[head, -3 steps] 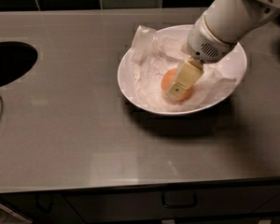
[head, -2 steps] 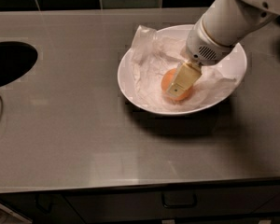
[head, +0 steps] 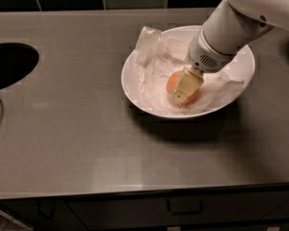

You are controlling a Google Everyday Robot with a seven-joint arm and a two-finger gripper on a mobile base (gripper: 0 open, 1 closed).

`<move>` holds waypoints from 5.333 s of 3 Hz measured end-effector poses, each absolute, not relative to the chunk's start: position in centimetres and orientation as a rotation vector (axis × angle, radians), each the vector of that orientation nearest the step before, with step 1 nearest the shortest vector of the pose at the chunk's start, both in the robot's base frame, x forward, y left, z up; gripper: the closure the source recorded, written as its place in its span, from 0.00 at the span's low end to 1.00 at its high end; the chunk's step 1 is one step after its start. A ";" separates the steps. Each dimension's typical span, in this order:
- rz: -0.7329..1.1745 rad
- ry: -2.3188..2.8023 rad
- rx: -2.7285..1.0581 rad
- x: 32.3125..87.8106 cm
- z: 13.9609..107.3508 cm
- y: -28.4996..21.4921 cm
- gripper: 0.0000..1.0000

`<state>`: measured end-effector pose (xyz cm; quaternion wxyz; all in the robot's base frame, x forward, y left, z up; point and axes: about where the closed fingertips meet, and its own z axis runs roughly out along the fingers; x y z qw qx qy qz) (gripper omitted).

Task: Pick orange from white bowl

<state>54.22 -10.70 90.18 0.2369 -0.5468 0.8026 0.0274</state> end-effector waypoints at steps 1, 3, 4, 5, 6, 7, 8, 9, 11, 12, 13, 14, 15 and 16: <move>0.046 2.205 -1.488 54.4 89.7 -10.7 0.26; -0.059 2.223 -1.468 55.0 87.7 -10.7 0.31; -0.067 2.218 -1.472 55.2 87.3 -10.6 0.31; -0.067 2.219 -1.473 55.2 87.2 -10.5 0.36; -0.065 2.223 -1.478 55.3 86.9 -10.5 0.38; -0.062 2.229 -1.483 55.4 86.5 -10.5 0.37; -0.061 2.234 -1.490 55.4 86.2 -10.4 0.35; -0.056 2.245 -1.505 55.5 85.8 -10.4 0.27; -0.027 2.270 -1.547 55.8 85.2 -10.2 0.56; -0.027 2.270 -1.547 55.8 85.2 -10.2 0.75; -0.027 2.270 -1.547 55.8 85.2 -10.2 0.98; -0.030 2.264 -1.528 55.8 85.6 -10.4 1.00; -0.053 2.244 -1.491 55.7 87.0 -10.6 1.00; -0.080 2.208 -1.463 55.4 88.9 -10.5 1.00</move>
Offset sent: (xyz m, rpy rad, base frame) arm 0.0052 -0.0039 -0.0139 -0.0568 -0.0444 -0.0563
